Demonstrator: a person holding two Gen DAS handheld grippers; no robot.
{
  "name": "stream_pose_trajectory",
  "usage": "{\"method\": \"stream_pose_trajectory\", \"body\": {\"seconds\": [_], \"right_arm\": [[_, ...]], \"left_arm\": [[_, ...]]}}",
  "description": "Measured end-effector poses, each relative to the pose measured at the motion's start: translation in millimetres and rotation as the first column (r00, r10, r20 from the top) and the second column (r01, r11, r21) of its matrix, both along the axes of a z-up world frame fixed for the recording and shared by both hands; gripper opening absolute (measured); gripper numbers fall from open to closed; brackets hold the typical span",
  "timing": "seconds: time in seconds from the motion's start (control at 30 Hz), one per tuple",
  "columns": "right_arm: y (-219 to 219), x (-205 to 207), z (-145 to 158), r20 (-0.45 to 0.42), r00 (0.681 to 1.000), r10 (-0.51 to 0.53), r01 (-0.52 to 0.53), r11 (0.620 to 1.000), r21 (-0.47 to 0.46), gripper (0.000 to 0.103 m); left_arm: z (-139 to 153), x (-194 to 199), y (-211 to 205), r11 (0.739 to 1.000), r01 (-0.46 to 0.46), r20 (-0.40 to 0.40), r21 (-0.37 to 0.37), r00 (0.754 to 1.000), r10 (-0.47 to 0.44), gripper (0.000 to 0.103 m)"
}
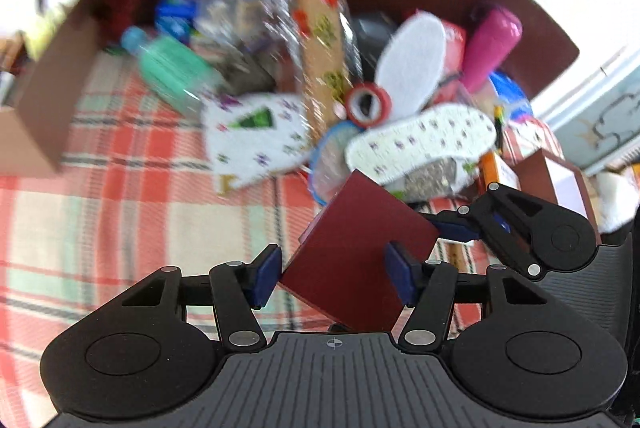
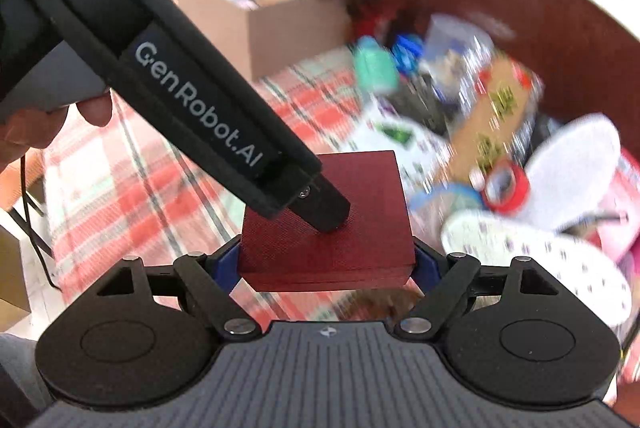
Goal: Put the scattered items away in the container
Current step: 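Close left and right tools together on the dark red box, then carry the dark red box with both tools over the cardboard box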
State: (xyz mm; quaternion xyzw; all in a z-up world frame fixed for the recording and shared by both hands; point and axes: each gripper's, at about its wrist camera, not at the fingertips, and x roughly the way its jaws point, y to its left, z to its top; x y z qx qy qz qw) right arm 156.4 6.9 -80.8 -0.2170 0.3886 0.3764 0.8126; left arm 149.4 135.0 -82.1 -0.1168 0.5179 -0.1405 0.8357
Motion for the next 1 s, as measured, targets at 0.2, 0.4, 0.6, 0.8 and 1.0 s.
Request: {"method": "stream_pose_trajectory", "body": {"seconds": [0.2,0.4,0.6,0.8,1.0], "right_arm": [[55.0,5.0,24.7,0.037,0.999,0.028,-0.030,0.999,0.037,0.085],[139.4,23.9,38.7,0.074,0.996,0.051,-0.054,0.998,0.037,0.085],[243.7,45.0,55.8,0.114,0.988,0.102,-0.105,0.994,0.023,0.085],[329.3,85.7,67.4,0.160,0.965,0.207,-0.211,0.978,0.005,0.085],[385.2,142.7,68.5,0.211,0.925,0.317,-0.318,0.948,-0.031,0.085]], "left_arm": [[27.8,-2.5,56.1,0.999,-0.039,0.064,0.028,0.997,0.037,0.059],[44.2,3.0,148.4,0.998,-0.065,0.130,0.005,0.989,0.064,0.059],[56.6,24.0,257.8,0.996,-0.086,0.166,-0.019,0.982,0.088,0.059],[68.6,52.8,339.7,0.987,-0.163,0.214,-0.008,0.963,0.161,0.060],[63.7,98.9,392.6,0.975,-0.223,0.244,-0.020,0.944,0.221,0.060]]}}
